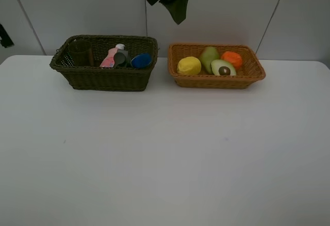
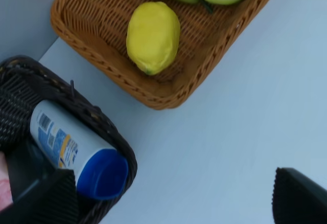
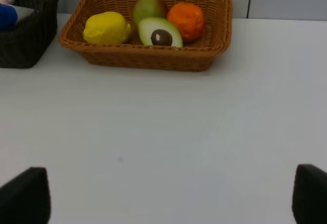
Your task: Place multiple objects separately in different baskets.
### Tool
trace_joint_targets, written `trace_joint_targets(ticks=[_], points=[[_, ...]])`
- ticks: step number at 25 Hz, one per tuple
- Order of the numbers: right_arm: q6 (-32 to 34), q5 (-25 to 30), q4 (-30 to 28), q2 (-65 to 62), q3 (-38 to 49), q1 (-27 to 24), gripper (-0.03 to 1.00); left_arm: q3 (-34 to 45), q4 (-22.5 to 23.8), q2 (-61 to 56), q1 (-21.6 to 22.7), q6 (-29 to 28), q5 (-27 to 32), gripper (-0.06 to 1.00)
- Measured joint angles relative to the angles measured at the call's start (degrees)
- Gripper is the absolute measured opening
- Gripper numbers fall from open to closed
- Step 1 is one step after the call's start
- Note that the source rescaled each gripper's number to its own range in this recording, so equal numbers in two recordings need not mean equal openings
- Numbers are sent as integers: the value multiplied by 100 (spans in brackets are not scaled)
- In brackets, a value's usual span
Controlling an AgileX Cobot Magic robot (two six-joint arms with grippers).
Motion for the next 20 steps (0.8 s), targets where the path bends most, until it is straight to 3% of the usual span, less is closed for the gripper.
trace_joint_targets(ticks=[9,20], points=[[0,0,0,0,0,0,100,2495,887,-1740,0,-406,-181,100],[0,0,0,0,0,0,100,5635,1018,-4553,0,-424,-342,100]])
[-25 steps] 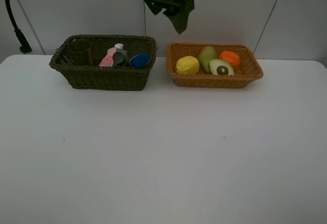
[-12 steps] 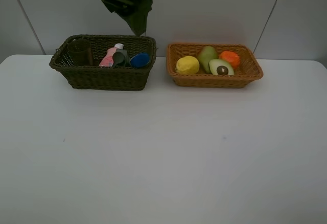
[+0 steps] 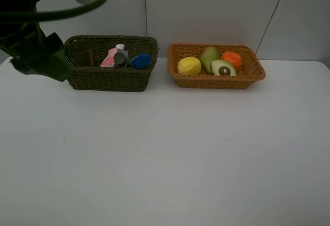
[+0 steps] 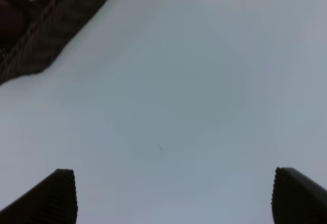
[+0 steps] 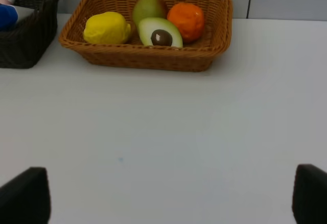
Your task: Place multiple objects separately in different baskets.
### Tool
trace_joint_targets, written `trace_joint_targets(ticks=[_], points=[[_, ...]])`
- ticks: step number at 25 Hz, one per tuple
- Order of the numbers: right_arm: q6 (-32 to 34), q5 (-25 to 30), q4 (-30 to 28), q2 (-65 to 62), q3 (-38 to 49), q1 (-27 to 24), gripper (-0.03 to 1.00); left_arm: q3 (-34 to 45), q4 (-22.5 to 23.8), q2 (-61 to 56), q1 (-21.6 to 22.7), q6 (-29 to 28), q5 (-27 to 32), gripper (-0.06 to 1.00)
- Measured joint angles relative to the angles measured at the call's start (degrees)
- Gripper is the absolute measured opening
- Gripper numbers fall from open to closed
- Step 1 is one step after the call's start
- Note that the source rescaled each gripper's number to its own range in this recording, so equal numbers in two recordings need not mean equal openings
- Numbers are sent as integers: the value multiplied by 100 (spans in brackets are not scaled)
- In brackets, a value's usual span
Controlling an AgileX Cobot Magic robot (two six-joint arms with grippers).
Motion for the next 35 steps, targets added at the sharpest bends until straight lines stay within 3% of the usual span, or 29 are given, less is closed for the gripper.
trace_joint_targets(ticks=[4,11,19,28,35], points=[[0,0,0,0,0,0,100,700,-39,-837,0,0,348,100],[0,0,0,0,0,0,100,1576,-374,-1707,78,-91,368,100],[0,0,0,0,0,0,100,2611,-1185,-2847,1321,-143,195,100],[0,1,0,0,0,0,100,3725,-1333,-4443,2305,-152,-496,100],[0,1,0,0,0,0,100,3880,-1349,-5443,2791,-152,-498,100]])
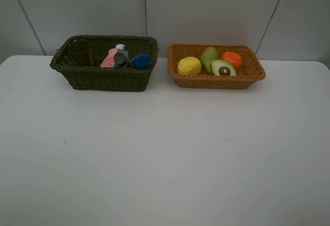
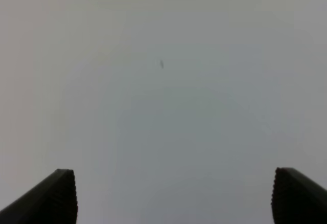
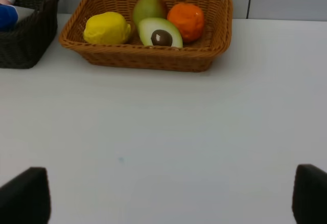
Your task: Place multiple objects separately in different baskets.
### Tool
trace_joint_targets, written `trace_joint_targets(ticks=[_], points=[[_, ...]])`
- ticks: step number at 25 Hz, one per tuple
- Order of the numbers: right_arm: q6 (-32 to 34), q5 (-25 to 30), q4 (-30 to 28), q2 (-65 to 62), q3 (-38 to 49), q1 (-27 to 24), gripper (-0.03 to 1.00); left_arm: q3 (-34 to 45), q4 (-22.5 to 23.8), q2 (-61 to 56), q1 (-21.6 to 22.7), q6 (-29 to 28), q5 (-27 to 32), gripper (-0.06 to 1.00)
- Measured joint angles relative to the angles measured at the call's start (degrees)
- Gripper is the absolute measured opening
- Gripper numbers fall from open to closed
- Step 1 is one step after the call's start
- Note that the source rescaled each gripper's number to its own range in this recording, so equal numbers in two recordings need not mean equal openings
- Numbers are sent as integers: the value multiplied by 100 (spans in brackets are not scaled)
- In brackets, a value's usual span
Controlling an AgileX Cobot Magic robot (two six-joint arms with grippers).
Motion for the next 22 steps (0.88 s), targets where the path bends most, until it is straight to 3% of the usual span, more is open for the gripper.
trace_joint_targets(ticks=[9,22], points=[[0,0,0,0,0,0,100,31,-6,-1535,104,-16,37,100],[0,0,0,0,0,0,100,31,-17,-1575,104,-16,43,100]])
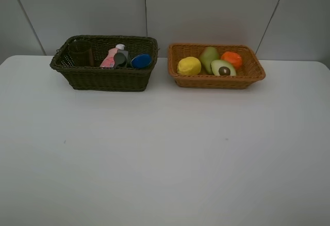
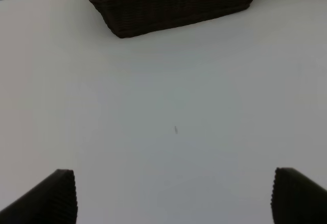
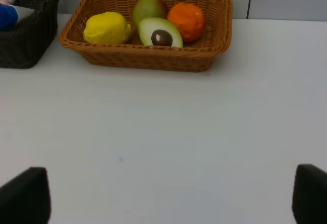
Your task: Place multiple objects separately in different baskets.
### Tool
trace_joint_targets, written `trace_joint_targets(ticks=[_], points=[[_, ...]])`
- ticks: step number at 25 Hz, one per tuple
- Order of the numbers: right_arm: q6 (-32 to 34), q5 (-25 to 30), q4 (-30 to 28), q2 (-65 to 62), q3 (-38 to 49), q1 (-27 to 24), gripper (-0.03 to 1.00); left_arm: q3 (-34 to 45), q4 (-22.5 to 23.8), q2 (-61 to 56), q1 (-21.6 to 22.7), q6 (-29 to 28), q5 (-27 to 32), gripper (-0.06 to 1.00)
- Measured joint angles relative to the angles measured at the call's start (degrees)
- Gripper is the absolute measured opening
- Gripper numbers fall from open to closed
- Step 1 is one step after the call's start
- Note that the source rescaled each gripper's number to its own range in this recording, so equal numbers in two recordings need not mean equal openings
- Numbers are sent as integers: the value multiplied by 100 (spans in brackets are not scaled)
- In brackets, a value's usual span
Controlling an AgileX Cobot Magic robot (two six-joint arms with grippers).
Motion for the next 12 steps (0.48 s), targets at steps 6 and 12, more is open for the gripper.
trace_joint_targets(ticks=[6,12], points=[[0,0,0,0,0,0,100,0,0,0,0,0,0,100],[0,0,0,0,0,0,100,0,0,0,0,0,0,100]])
